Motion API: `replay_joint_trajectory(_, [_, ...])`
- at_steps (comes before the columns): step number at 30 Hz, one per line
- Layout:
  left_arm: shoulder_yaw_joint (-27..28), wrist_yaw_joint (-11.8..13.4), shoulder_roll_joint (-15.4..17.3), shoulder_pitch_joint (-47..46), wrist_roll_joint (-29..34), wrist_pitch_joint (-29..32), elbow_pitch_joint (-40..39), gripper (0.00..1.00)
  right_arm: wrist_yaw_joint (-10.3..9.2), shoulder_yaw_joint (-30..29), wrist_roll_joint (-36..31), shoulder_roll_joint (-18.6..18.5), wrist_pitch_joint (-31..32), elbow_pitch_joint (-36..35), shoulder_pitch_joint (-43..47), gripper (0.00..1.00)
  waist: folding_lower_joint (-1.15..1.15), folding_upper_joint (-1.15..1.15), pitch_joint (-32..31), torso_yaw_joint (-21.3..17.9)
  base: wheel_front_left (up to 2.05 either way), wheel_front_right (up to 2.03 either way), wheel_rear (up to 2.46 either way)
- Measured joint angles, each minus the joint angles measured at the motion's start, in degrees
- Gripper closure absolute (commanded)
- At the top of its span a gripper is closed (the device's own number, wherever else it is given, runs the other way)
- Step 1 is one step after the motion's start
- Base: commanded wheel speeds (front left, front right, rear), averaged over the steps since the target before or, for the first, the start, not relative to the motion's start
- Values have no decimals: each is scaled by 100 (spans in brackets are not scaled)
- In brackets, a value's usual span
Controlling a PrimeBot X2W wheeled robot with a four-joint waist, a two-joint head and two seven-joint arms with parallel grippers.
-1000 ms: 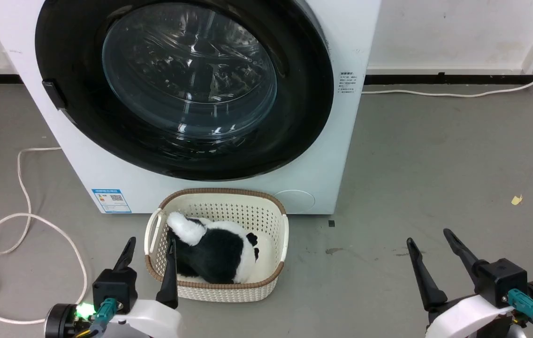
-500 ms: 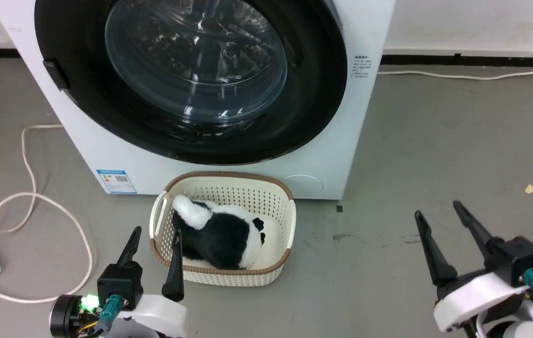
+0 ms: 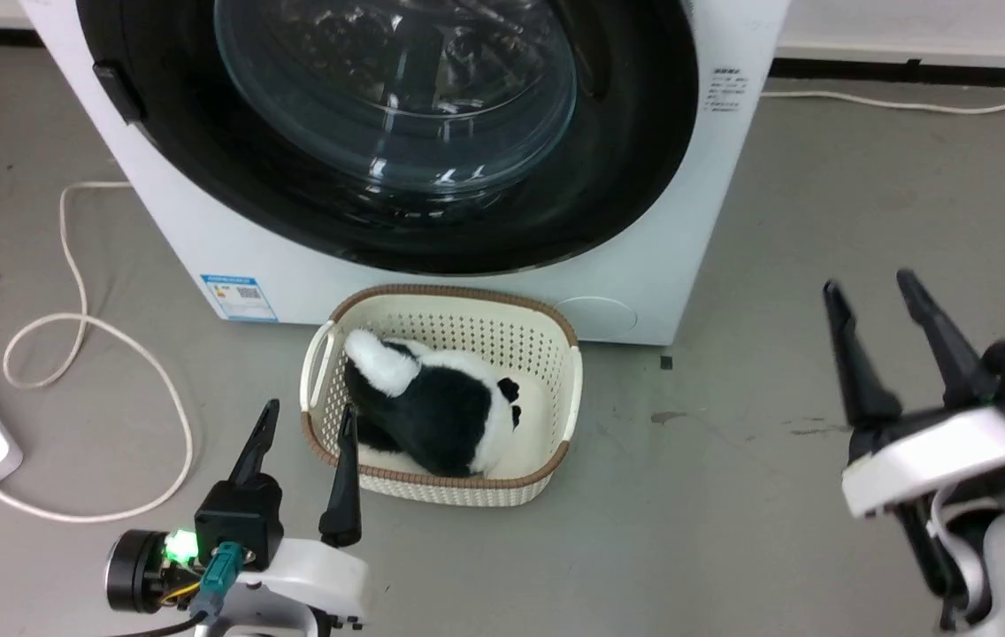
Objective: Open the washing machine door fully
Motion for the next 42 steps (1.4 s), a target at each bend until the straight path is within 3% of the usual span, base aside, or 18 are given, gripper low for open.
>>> replay_joint_trajectory(1, [-10,2,0,-24,0,-10,-4,0,0,-13,66,-1,23,20,-76,67,0,0,27,19,0,0,0])
replay_joint_trajectory(2, [-23,4,0,-42,0,-36,-10,0,0,-32,125,-5,51,46,-157,100,0,0,55,40,0,0,0])
replay_joint_trajectory(13, [-193,105,-1,-194,-11,-160,-31,0,0,-391,889,4,485,482,-1093,100,0,0,369,284,0,0,0])
replay_joint_trajectory(26, [-360,207,-3,-407,-57,-303,-63,0,-1,-1072,1836,125,1361,1658,-2492,100,0,0,781,572,0,0,0])
replay_joint_trajectory(36, [-495,300,-4,-524,-59,-433,-99,0,-2,-1742,2363,202,2040,2784,-3716,100,0,0,1079,743,0,0,0])
replay_joint_trajectory(42, [-639,357,-4,-714,-108,-549,-113,0,-2,-2282,2550,169,2651,3867,-4912,100,0,0,1393,939,0,0,0])
